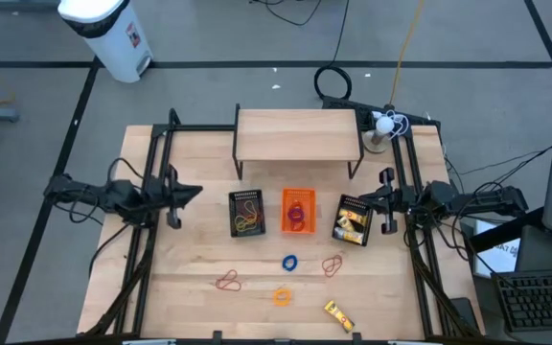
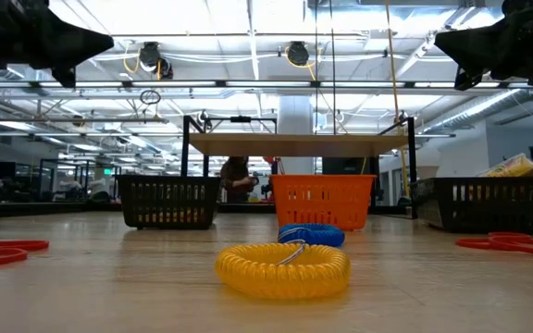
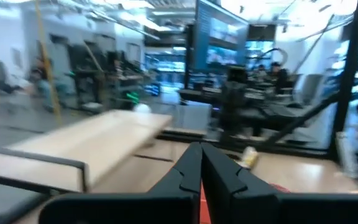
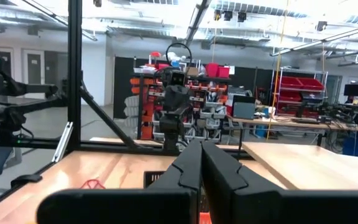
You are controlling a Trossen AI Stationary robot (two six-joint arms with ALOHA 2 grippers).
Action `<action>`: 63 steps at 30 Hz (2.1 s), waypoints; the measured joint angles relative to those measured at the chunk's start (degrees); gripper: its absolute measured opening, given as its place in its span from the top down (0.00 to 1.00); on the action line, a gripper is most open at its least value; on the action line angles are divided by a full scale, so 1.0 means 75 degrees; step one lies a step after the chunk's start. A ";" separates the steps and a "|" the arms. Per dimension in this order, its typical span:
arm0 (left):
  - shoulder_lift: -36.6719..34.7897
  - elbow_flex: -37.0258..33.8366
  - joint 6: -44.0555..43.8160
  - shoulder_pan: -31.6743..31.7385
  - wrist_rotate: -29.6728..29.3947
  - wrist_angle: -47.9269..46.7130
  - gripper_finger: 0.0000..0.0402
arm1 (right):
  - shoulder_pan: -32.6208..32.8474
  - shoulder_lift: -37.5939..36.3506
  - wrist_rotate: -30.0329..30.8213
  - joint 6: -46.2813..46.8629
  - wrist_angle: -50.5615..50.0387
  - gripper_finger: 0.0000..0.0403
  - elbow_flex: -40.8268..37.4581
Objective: Pick & Place Office Desk Supplies
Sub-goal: Put the blue spring rubber band into the orange bin
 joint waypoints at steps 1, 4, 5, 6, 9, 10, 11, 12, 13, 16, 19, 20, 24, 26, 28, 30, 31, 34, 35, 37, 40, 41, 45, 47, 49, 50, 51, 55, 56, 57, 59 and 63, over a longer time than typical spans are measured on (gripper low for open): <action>0.0034 0.0001 0.0211 0.0012 -0.0028 0.0106 0.97 | 0.0000 0.0000 0.0000 -0.0027 -0.0002 0.99 -0.0002; 0.0198 0.0004 0.0875 0.0058 0.0061 0.0331 0.97 | 0.0000 0.0000 -0.0010 -0.0130 0.0001 0.99 0.0000; 0.0273 0.0004 0.1006 0.0086 0.0105 0.0319 0.97 | 0.0000 0.0000 -0.0026 -0.0131 0.0004 0.99 0.0001; 0.0358 0.0004 0.1107 0.0122 0.0147 0.0296 0.98 | 0.0000 0.0000 -0.0037 -0.0125 0.0036 0.99 -0.0002; 0.0601 0.0004 0.1154 0.0228 0.0206 0.0279 0.99 | 0.0000 0.0051 -0.0278 -0.0101 0.0375 0.99 -0.0002; 0.0691 0.0007 0.1073 0.0259 0.0206 0.0199 0.99 | 0.0000 0.0127 -0.0494 -0.0195 0.0550 0.99 -0.0002; 0.0791 0.0010 0.0951 0.0280 0.0207 0.0066 0.98 | 0.0001 0.0238 -0.0782 -0.0435 0.0687 0.99 -0.0002; 0.0908 0.0009 0.0811 0.0318 0.0206 -0.0066 0.99 | 0.0020 0.0402 -0.1081 -0.0763 0.0853 0.99 -0.0002; 0.1035 0.0010 0.0643 0.0347 0.0206 -0.0148 0.99 | 0.0059 0.0608 -0.1179 -0.0965 0.1010 0.99 0.0001; 0.1350 0.0010 0.0190 0.0431 0.0204 -0.0178 0.99 | 0.0290 0.1367 -0.0758 -0.0968 0.1303 1.00 0.0190; 0.1528 0.0010 0.0100 0.0489 0.0201 -0.0032 0.97 | 0.0669 0.2383 -0.0308 -0.0839 0.1249 1.00 0.0507; 0.1571 0.0010 0.0022 0.0495 0.0201 0.0043 0.96 | 0.0803 0.2771 -0.0148 -0.0794 0.1189 1.00 0.0602; 0.1647 0.0012 -0.0194 0.0482 0.0282 -0.0049 0.96 | 0.1320 0.4506 0.0547 -0.0778 0.1288 1.00 0.1464; 0.1663 0.0013 -0.0470 0.0479 0.0407 -0.0146 0.98 | 0.1552 0.5464 0.1051 -0.0743 0.1152 0.98 0.2036; 0.1663 0.0013 -0.0605 0.0480 0.0436 -0.0165 0.99 | 0.1735 0.6454 0.1506 -0.0554 0.0587 0.96 0.2699; 0.1663 0.0013 -0.0608 0.0480 0.0393 -0.0205 0.98 | 0.1831 0.7346 0.1774 -0.0199 -0.0164 0.93 0.3540; 0.1663 0.0013 -0.0609 0.0480 0.0391 -0.0214 0.97 | 0.1864 0.7797 0.1784 0.0021 -0.0558 0.91 0.4009; 0.1661 0.0013 -0.0616 0.0480 0.0375 -0.0211 0.95 | 0.1964 0.9061 0.1761 0.0591 -0.1786 0.84 0.5294; 0.1663 0.0013 -0.0637 0.0480 0.0374 -0.0213 0.94 | 0.2017 0.9462 0.1752 0.0710 -0.2167 0.82 0.5696; 0.1660 0.0013 -0.0763 0.0480 0.0373 -0.0281 0.95 | 0.2117 1.0134 0.1743 0.0856 -0.2882 0.77 0.6444; 0.1663 0.0013 -0.1012 0.0480 0.0364 -0.0532 0.96 | 0.2211 1.0944 0.1218 0.0934 -0.3703 0.72 0.7296; 0.1660 0.0013 -0.1078 0.0480 0.0367 -0.0615 0.97 | 0.2224 1.1170 0.0897 0.0983 -0.3868 0.71 0.7493; 0.1660 0.0013 -0.1235 0.0480 0.0367 -0.0928 0.99 | 0.2226 1.1859 -0.0231 0.0700 -0.3864 0.70 0.8023; 0.1660 0.0013 -0.1259 0.0480 0.0367 -0.0928 0.99 | 0.2221 1.2088 -0.0537 0.0473 -0.3869 0.70 0.8162; 0.1660 0.0013 -0.1357 0.0480 0.0364 -0.0902 0.97 | 0.2146 1.2271 -0.0851 0.0229 -0.3849 0.70 0.8280; 0.1660 0.0013 -0.1487 0.0480 0.0365 -0.0827 0.96 | 0.2079 1.2321 -0.1014 0.0156 -0.3809 0.71 0.8335; 0.1660 0.0013 -0.1622 0.0480 0.0364 -0.0693 0.95 | 0.2005 1.2350 -0.1061 0.0146 -0.3698 0.71 0.8370; 0.1660 0.0013 -0.1830 0.0480 0.0367 -0.0137 0.95 | 0.1592 1.2520 -0.1441 0.0422 -0.3625 0.71 0.8642; 0.1658 0.0013 -0.1828 0.0480 0.0377 -0.0046 0.95 | 0.1524 1.2613 -0.1586 0.0387 -0.3774 0.70 0.8717; 0.1660 0.0013 -0.1825 0.0480 0.0383 0.0016 0.95 | 0.1476 1.2724 -0.1644 0.0270 -0.3957 0.70 0.8789; 0.1660 0.0013 -0.1822 0.0480 0.0393 0.0038 0.97 | 0.1473 1.2998 -0.1618 0.0117 -0.4361 0.70 0.8969; 0.1660 0.0013 -0.1721 0.0480 0.0393 -0.0024 0.99 | 0.1473 1.3437 -0.1760 0.0282 -0.4760 0.70 0.9360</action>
